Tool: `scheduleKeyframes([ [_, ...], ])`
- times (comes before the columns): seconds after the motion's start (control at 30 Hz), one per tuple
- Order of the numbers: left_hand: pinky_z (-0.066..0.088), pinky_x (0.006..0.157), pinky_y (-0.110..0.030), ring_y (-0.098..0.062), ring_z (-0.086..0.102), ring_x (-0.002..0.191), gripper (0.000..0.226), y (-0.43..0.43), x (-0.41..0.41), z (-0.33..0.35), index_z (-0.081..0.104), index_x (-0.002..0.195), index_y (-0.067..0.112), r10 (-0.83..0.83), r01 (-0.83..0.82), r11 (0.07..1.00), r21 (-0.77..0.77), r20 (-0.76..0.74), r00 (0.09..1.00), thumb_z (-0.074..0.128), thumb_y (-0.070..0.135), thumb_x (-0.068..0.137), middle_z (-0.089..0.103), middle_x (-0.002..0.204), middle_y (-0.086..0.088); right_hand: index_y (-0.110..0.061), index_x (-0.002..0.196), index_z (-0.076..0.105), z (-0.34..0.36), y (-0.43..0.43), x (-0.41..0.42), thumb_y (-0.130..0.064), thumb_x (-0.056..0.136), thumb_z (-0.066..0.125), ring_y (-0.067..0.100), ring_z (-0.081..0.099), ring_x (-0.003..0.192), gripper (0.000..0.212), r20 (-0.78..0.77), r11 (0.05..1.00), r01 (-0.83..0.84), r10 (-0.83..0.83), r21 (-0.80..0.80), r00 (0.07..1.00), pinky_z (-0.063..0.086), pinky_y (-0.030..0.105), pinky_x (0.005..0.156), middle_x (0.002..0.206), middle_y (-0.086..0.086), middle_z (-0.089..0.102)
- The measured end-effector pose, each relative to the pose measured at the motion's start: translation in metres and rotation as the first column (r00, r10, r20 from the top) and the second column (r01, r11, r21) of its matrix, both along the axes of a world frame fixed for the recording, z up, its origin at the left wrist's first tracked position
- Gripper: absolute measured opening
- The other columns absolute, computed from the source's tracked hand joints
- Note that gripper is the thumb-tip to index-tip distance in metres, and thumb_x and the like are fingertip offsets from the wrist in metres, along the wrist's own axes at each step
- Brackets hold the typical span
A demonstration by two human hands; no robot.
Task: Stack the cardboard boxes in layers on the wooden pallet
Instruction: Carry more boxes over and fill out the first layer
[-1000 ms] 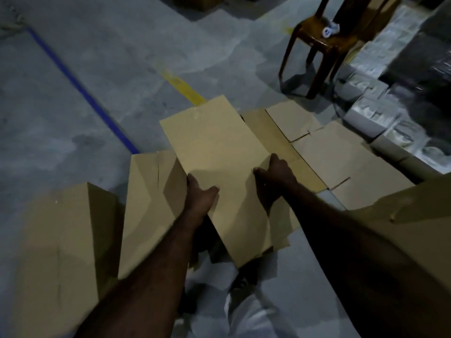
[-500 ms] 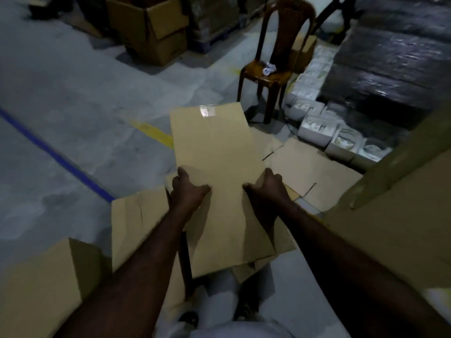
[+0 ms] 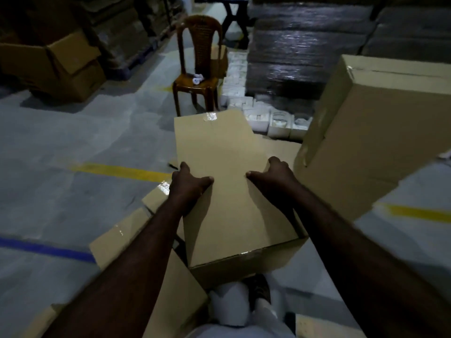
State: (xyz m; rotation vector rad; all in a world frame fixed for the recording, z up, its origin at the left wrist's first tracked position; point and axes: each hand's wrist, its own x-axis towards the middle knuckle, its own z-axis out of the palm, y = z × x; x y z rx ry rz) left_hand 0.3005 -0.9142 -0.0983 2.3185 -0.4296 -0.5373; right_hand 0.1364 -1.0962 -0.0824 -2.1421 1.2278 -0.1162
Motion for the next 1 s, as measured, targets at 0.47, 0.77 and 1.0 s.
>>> scheduleKeyframes([
  [0.47, 0.053, 0.090, -0.039, -0.031, 0.056, 0.113, 0.099, -0.055, -0.192, 0.003, 0.037, 0.143, 0.013, -0.602, 0.602, 0.798, -0.024, -0.062, 0.796, 0.076, 0.059, 0.065, 0.053, 0.133, -0.014, -0.023, 0.158, 0.018, -0.013, 0.059, -0.259, -0.063, 0.078, 0.071, 0.039, 0.041, 0.136, 0.104, -0.083, 0.866, 0.498, -0.494, 0.048, 0.866, 0.044, 0.040, 0.101, 0.152, 0.018, 0.034],
  [0.77, 0.055, 0.075, -0.032, -0.026, 0.060, 0.106, 0.108, -0.072, -0.362, -0.009, 0.041, 0.141, 0.010, -0.899, 0.900, 0.437, -0.006, -0.022, 0.436, 0.082, 0.064, 0.057, 0.058, 0.125, -0.010, -0.024, 0.150, 0.028, -0.029, 0.151, -0.444, -0.066, 0.067, 0.079, 0.030, 0.070, 0.090, 0.106, -0.024, 0.635, 0.745, -0.758, 0.204, 0.652, 0.060, 0.039, 0.063, 0.121, 0.010, 0.061],
  [1.0, 0.044, 0.083, -0.025, -0.023, 0.053, 0.115, 0.096, -0.051, -0.493, -0.020, 0.029, 0.154, 0.010, -0.986, 0.983, 0.161, 0.091, -0.027, 0.164, 0.082, 0.039, 0.079, 0.045, 0.145, -0.018, -0.023, 0.152, 0.026, -0.053, 0.235, -0.554, -0.066, 0.075, 0.072, 0.036, 0.045, 0.132, 0.100, -0.115, 0.455, 0.869, -0.870, 0.194, 0.480, 0.049, 0.041, 0.097, 0.146, 0.012, 0.047],
])
